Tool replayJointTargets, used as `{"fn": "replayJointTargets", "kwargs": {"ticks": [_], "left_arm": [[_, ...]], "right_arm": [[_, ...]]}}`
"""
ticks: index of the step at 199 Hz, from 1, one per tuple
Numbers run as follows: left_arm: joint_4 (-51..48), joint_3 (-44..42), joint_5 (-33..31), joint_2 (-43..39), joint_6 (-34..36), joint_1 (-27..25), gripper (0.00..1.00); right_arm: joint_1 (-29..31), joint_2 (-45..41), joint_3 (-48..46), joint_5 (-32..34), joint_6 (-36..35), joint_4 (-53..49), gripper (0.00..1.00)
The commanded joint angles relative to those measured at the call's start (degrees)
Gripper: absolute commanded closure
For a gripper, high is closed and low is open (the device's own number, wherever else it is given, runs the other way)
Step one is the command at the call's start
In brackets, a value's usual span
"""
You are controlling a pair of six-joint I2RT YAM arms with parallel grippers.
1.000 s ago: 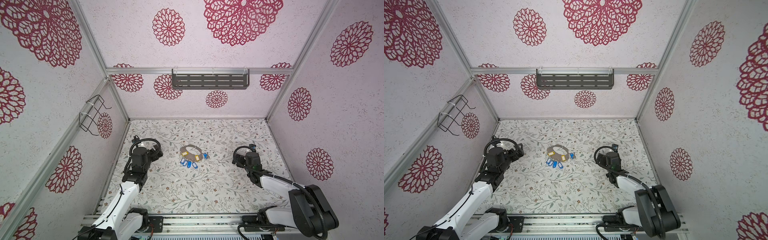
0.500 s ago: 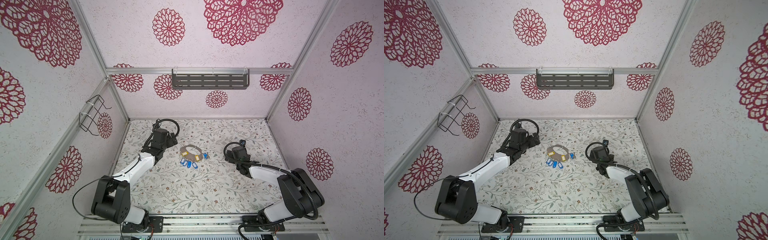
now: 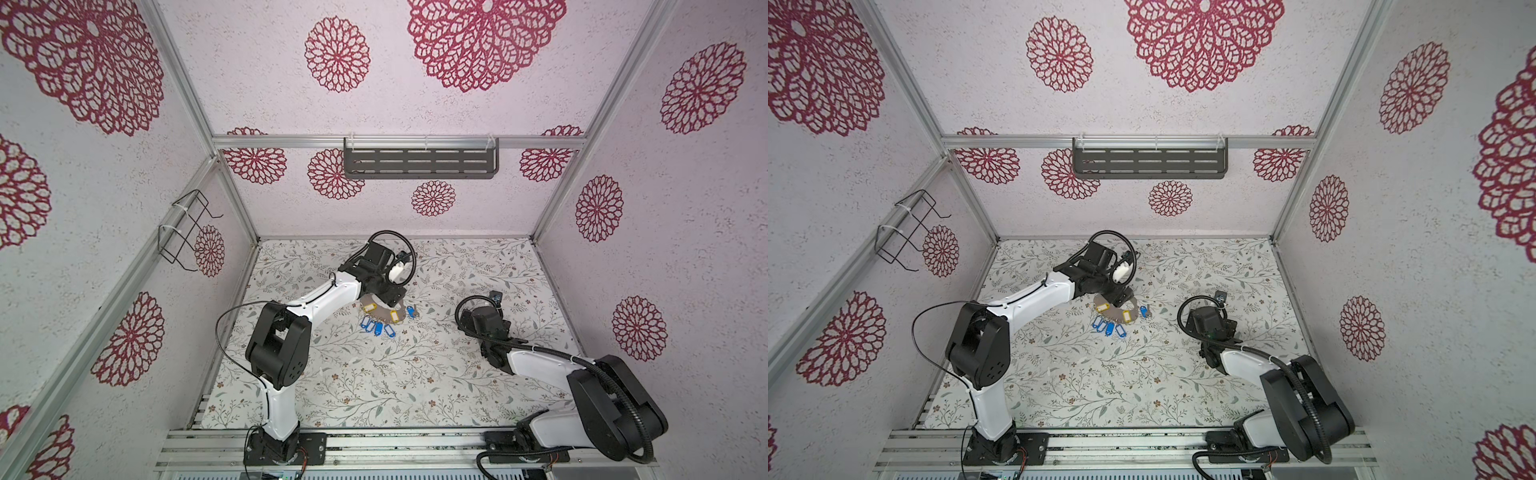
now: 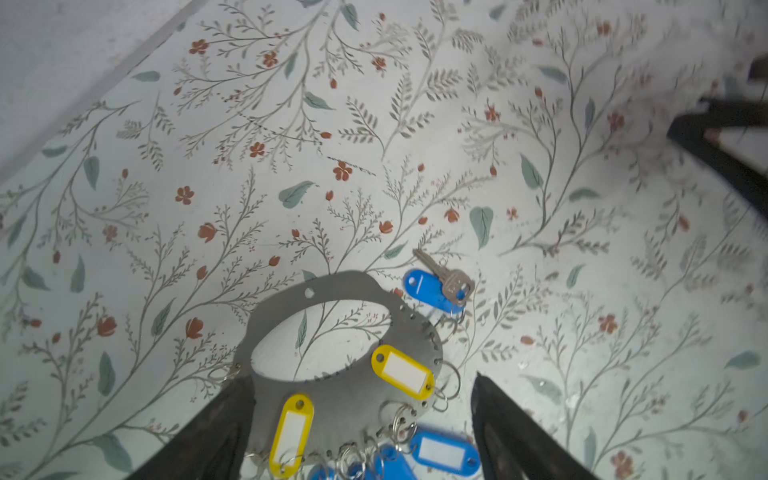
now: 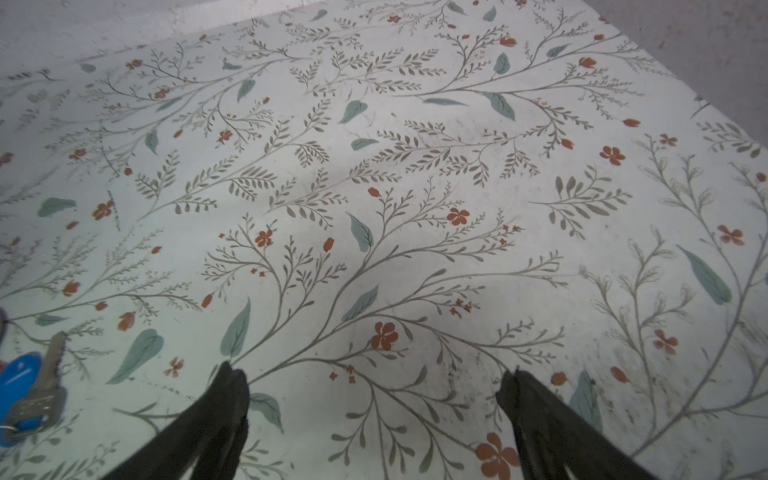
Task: Remove the keys from the keyring
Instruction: 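Reach the left gripper to the steel keyring plate while the right arm advances, then grasp the edge of the steel plate with the left gripper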
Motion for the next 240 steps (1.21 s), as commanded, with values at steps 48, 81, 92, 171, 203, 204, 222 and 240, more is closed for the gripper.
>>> {"fn": "replayJointTargets", "kwargs": {"ticks": [48,81,92,171,203,204,222,240], "left_arm": [[-7.54,4.73,-2.91,7.12,20.63,-3.5,0.33],[-8.29,4.92,-5.58,9.94,22.83,-5.18,0.34],[-7.5,4.84,-5.36,10.19,22.91,-5.27,0.37],[-3.0,4.31,-8.66,12.43,24.92,-7.21,0.63],[-2.35,3.99,-7.91,12.62,25.13,-7.21,0.63],[-2.35,3.96,-7.88,12.62,25.15,-7.21,0.63],[-1.87,4.02,-7.17,12.78,24.86,-7.21,0.62],[-1.47,4.11,-6.6,13.09,24.55,-7.21,0.62]], "right_arm": [[0.01,-4.81,-2.43,-2.57,-2.02,5.06,0.07],[0.01,-5.92,-2.77,-2.48,-1.84,4.79,0.19],[0.0,-6.31,-2.99,-1.97,-1.68,4.69,0.19],[0.0,-5.73,-2.78,-1.95,-1.84,4.56,0.19],[-0.05,-5.32,-2.7,-2.11,-1.84,4.68,0.19],[-0.06,-5.27,-2.7,-2.11,-1.84,4.68,0.19],[-0.01,-4.96,-2.44,-2.19,-1.84,4.42,0.19],[0.01,-4.7,-2.27,-2.13,-1.94,4.24,0.19]]}}
